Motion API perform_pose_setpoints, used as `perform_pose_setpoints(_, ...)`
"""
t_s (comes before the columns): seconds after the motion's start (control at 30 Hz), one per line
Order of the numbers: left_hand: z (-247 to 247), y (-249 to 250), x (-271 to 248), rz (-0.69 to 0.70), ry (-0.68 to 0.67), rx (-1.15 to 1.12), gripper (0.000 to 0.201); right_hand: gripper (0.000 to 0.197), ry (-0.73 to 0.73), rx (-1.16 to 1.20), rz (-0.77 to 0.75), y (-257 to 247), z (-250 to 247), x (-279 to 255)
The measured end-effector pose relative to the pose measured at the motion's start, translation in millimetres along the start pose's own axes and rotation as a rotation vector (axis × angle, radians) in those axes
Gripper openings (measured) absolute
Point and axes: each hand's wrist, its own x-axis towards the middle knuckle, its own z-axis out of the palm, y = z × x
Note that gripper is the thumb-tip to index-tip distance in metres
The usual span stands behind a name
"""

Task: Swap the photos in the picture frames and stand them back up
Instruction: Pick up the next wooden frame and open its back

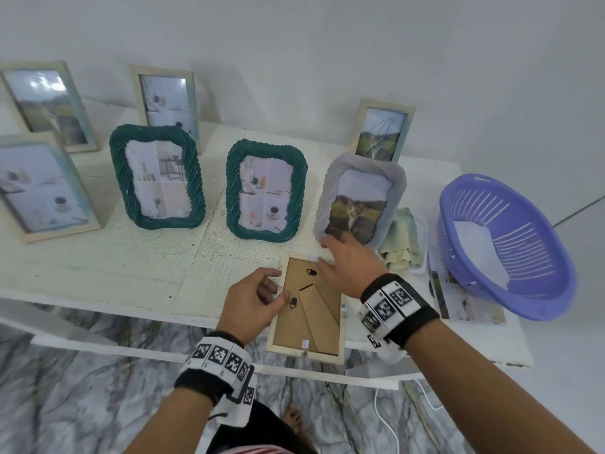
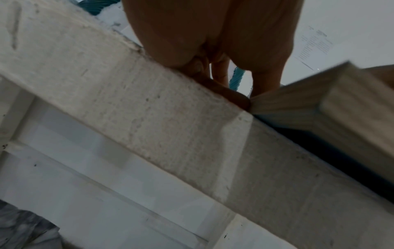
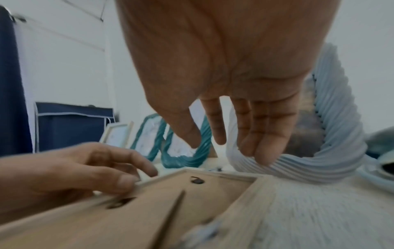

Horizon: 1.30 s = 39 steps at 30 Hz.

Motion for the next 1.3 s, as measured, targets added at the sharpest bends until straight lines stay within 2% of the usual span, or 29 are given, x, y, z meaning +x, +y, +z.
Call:
perform_pose_setpoints(0.07,-1,-1,1,-0.010,0.001,0.000,0.030,0.032,0.094,0.056,-0.018,-5,2,-22)
perform_pose_setpoints(0.17,-3,-2,-1,-0.004,-0.019,-0.011,0.031,0.020,0.146,0.190,-0.073,-16,11,-60)
perform_pose_setpoints(0.33,-4,-4,0,-0.005,-0.031,0.010,0.032,0.026,0.049,0.145,-0.085,-33,44,-108)
perform_pose_setpoints(0.4,-5,-4,1,-0.006,-0.037,0.016,0.032,0.029,0.088,0.124,-0.066,-40,57,-117)
perform_pose_setpoints(0.53,-4,-4,1,-0.014,-0.040,0.002,0.032,0.029,0.175,0.084,-0.009,-52,72,-120)
perform_pose_setpoints(0.67,-5,-5,2,-0.024,-0.041,-0.011,0.032,0.022,0.247,0.171,0.083,-61,79,-120)
perform_pose_setpoints(0.87,-6,-5,1,-0.034,-0.063,-0.057,0.032,0.008,0.236,0.255,0.013,-58,82,-125)
perform_pose_setpoints(1.2,-6,-4,0,-0.051,-0.044,-0.053,0.033,0.017,0.157,0.257,-0.095,-44,75,-120)
perform_pose_setpoints(1.3,-6,-3,1,-0.058,-0.054,-0.062,0.032,0.031,0.251,0.160,0.005,-40,63,-112)
